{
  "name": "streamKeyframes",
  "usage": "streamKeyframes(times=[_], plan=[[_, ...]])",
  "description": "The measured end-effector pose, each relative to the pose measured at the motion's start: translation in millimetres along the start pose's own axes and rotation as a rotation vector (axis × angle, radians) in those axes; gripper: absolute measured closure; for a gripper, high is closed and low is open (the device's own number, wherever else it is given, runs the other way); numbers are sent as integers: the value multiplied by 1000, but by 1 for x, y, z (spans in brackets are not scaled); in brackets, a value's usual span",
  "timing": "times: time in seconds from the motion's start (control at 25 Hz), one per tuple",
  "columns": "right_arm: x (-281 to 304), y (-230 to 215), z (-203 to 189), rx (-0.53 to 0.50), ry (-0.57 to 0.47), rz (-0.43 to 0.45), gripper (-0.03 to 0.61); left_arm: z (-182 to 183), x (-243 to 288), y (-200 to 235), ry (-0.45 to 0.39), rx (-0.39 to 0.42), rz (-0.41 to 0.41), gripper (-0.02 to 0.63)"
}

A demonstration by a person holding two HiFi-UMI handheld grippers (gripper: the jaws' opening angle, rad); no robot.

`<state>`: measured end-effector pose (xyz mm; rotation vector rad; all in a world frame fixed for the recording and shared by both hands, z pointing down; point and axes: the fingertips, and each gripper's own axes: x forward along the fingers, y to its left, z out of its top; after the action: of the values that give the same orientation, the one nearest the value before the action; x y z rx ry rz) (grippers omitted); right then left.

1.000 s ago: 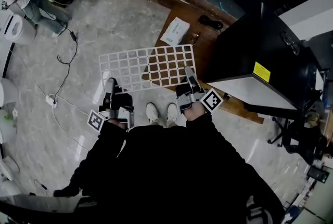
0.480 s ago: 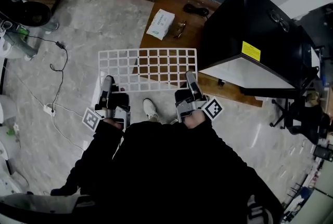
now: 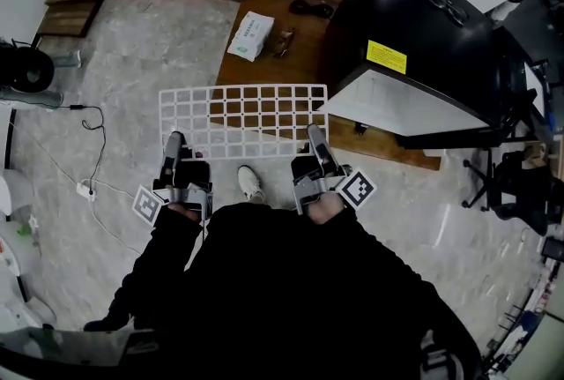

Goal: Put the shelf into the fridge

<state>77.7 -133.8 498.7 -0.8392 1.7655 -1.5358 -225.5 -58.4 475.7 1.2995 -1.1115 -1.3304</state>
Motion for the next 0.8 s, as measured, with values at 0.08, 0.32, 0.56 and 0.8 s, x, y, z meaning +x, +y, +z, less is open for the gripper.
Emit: streamKeyframes(times=[0.08, 0.32, 0.56, 0.8], plan=[[-15, 2, 14, 2, -8, 7, 545, -19, -4, -2, 4, 8, -3, 581], [-83, 5, 86, 12, -42, 31, 546, -116, -9, -4, 27, 32, -8, 581], [-127, 5, 125, 18, -105, 25, 546, -169, -8, -5, 47, 38, -20, 581], [-179, 0, 189, 8, -177, 19, 546, -248, 3, 5, 107, 55, -27, 581]])
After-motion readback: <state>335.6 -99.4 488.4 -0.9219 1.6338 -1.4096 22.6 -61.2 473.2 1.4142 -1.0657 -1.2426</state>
